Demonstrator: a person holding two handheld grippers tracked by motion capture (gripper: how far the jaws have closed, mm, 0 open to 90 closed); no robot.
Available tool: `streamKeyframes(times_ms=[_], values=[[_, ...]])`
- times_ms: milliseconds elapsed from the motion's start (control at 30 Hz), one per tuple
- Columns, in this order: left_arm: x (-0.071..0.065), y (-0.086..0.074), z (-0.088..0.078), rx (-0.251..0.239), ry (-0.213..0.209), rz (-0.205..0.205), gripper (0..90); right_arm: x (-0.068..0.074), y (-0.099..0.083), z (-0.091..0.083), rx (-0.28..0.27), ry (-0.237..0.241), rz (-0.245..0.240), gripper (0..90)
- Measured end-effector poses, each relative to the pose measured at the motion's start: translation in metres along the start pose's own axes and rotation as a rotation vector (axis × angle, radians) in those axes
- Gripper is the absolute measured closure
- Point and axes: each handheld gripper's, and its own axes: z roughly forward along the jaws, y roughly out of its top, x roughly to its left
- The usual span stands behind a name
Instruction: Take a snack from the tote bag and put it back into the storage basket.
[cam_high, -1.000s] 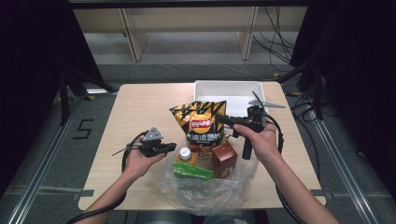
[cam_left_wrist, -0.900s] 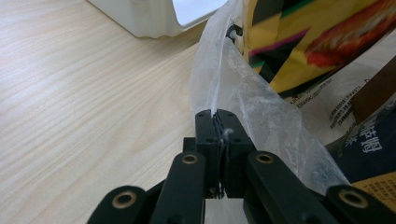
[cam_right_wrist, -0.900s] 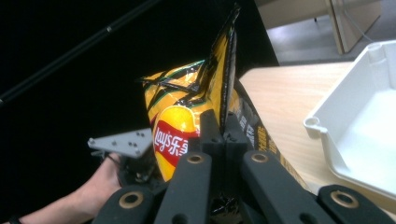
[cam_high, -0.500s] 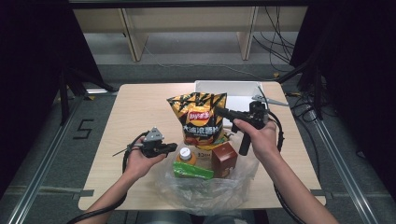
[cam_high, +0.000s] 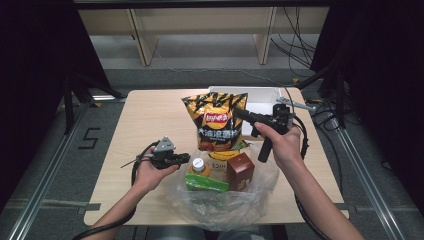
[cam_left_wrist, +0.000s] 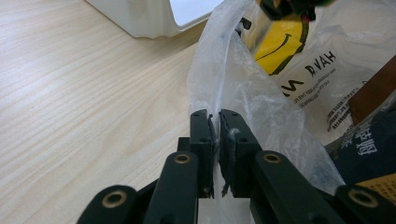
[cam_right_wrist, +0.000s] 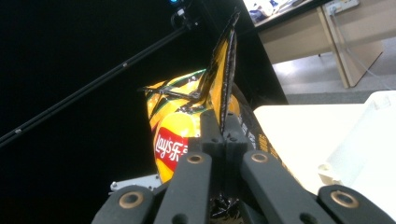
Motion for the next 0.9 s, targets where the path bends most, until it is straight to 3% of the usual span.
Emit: streamKeyframes(times_ms=[67,100,167,200,433,500,600,900], values=[[0.0,0.0,0.0,-0.004,0.004,0.0,82.0,-0.001,0.002,-0.001,-0.002,-0.001,-0.015,90.0],[0.0,0.0,-0.001,0.0,-0.002,-0.001,81.7,0.001,0.002,-0.002,0.001,0.0,0.012,90.0],[0.0,0.0,-0.001,-0.003,0.001,0.004,81.5,-0.001,0.004,-0.003,-0.019,-0.006,-0.018,90.0],[0.0,0.0,-0.001,-0.002,0.001,0.003,81.4,0.001,0.005,-0.004,-0.02,-0.007,0.002,90.0],[-0.001,0.0,0.0,-0.003,0.014,-0.001,81.1,0.002,0.012,-0.009,-0.062,-0.002,-0.024,90.0],[0.0,-0.001,0.001,0.01,0.0,-0.007,81.2,0.005,0.014,-0.012,-0.069,-0.004,0.007,90.0],[0.0,-0.001,0.002,0.003,0.004,0.012,81.2,0.003,0.017,-0.013,-0.091,-0.004,-0.029,90.0],[-0.001,-0.002,0.002,0.005,0.006,0.012,81.2,0.006,0.022,-0.016,-0.109,-0.003,0.006,90.0]])
